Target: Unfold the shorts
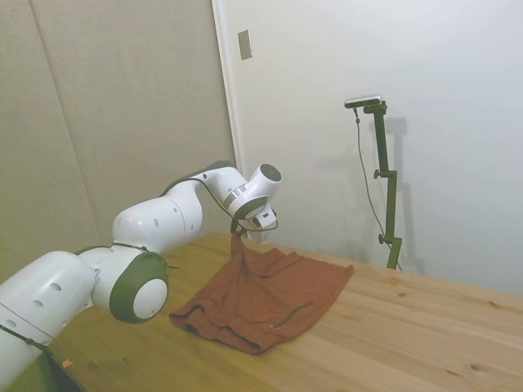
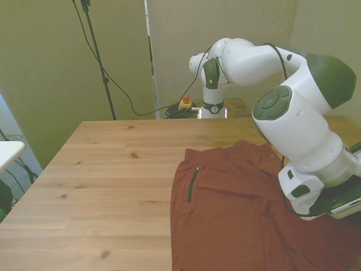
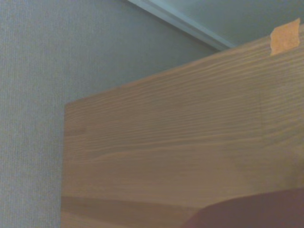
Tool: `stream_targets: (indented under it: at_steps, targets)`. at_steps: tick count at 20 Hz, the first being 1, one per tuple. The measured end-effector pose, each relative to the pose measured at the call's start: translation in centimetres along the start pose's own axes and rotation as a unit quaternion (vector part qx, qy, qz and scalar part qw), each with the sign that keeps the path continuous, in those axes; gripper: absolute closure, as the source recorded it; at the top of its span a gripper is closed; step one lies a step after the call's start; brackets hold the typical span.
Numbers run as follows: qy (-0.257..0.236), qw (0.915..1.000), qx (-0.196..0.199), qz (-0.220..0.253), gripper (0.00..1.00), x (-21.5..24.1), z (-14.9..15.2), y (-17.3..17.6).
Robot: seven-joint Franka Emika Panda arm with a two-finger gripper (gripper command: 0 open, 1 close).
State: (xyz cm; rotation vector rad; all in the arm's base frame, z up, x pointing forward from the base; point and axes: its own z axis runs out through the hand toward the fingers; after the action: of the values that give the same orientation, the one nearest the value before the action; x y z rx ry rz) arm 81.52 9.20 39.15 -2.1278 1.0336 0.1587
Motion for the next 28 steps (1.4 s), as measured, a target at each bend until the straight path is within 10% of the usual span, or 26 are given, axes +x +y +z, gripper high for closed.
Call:
stream_targets:
  at_steps: [6, 11, 22, 28]
  targets:
    - [0.020, 0.9997, 0.007, -0.009, 0.00, -0.1, -2.5, -0.8]
    - [0.122, 0.9903, -0.067, -0.010, 0.00, 1.2, -3.5, 0.1]
    - [0.305, 0.9246, -0.224, -0.048, 0.00, -0.9, -8.8, 1.4]
    - [0.280, 0.9332, -0.217, -0.060, 0.00, -6.3, -7.6, 1.7]
